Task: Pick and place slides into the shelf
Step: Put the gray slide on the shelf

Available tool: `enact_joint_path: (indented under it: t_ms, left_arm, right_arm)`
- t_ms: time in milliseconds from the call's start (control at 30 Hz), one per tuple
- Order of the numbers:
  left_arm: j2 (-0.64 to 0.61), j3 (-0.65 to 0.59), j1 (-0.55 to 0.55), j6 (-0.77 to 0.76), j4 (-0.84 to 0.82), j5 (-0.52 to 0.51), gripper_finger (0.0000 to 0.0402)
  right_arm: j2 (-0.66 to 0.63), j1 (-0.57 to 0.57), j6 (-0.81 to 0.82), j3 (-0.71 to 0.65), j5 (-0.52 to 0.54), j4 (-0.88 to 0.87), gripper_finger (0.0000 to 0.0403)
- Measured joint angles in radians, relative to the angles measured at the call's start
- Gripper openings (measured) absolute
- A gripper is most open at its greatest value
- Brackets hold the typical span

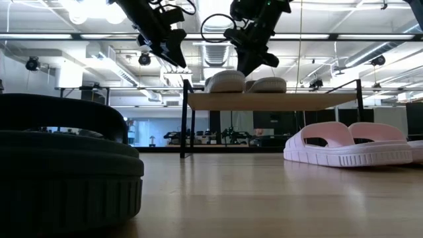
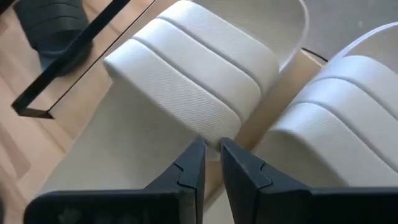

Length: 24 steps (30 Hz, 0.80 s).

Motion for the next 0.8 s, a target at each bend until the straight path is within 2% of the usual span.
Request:
enact_joint_path:
  t_ms: [233,467,533,700,800]
  left_arm:
    - [0.000,0.000,0.000,-0.013,0.000,0.016,0.0207]
    - [0.000,0.000,0.000,-0.076,-0.002,0.108,0.0207]
    - [0.000,0.000,0.000,-0.077,-0.003,0.110,0.0207]
    - [0.000,0.000,0.000,-0.081,-0.001,0.127,0.0207]
    - [0.000,0.000,0.000,-0.138,0.000,0.211,0.0207]
  right_arm:
    - [0.000,0.013,0.004,0.000,-0.098,-0.007,0.0043]
    - [-0.023,0.067,-0.001,-0.002,-0.142,-0.089,0.0043]
    - [-0.037,0.087,-0.005,-0.002,-0.122,-0.093,0.0043]
    - [-0.053,0.087,0.006,-0.002,0.008,-0.080,0.0043]
    - [-0.052,0.077,0.019,-0.002,0.019,-0.089,0.0043]
